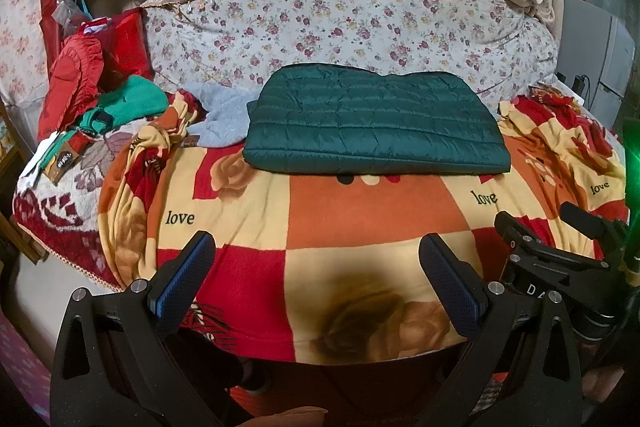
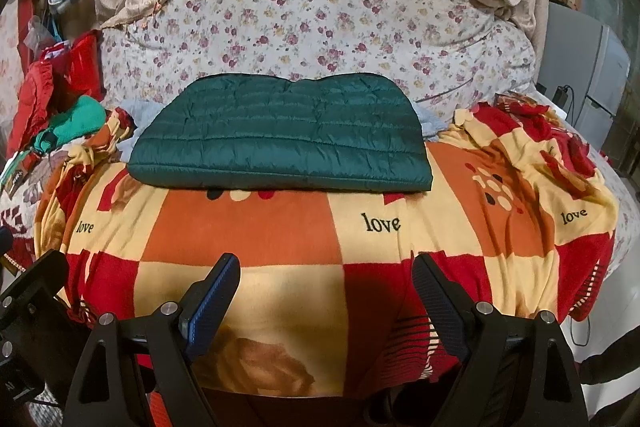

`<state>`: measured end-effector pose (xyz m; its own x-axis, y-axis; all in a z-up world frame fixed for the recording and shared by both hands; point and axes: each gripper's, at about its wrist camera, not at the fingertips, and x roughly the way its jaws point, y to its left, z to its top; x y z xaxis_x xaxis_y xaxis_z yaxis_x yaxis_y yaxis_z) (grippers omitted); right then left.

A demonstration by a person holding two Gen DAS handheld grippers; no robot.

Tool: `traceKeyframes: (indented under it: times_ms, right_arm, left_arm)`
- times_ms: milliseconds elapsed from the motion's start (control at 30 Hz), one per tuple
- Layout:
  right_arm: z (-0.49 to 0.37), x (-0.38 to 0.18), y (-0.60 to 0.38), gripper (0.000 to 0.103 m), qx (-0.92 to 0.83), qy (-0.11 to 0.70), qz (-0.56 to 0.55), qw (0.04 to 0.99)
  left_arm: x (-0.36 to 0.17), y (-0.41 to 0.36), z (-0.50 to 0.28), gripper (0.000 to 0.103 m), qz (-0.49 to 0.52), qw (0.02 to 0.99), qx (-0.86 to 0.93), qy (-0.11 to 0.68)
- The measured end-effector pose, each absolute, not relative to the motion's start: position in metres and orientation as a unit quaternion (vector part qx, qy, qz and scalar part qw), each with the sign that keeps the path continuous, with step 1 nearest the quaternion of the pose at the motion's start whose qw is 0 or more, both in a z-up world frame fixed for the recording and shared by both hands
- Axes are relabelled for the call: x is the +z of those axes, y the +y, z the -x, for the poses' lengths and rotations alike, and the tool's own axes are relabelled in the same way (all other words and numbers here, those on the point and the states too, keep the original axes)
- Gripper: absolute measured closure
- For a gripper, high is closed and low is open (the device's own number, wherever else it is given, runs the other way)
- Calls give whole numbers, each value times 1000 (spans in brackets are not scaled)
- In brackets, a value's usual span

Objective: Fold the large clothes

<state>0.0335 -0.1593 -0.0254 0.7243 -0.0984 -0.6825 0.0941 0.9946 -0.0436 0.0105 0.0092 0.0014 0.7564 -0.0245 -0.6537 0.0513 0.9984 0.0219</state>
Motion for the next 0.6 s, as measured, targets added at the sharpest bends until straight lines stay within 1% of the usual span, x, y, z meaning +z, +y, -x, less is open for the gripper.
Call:
traceKeyframes:
  times_ms: [600]
  right_arm:
    - [-30, -22, -170, 17, -63, 357, 0, 932]
  left_arm:
    - [-8, 10, -8, 1, -18, 935, -12, 354]
